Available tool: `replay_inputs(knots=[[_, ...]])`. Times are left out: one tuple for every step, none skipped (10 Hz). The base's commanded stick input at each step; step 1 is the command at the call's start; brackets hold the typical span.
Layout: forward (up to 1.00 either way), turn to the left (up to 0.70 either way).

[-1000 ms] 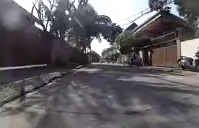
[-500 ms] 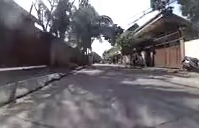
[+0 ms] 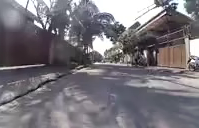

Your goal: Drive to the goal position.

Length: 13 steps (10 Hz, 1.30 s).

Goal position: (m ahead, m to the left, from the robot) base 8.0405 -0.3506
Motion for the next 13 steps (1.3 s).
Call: replay_inputs(knots=[[0.7,0.0],[0.7,0.0],[0.7,0.0],[0.7,0.0],[0.7,0.0],[0.7,0.0],[0.7,0.0],[0.7,0.0],[0.7,0.0],[0.7,0.0],[0.7,0.0],[0.7,0.0],[0.7,0.0]])
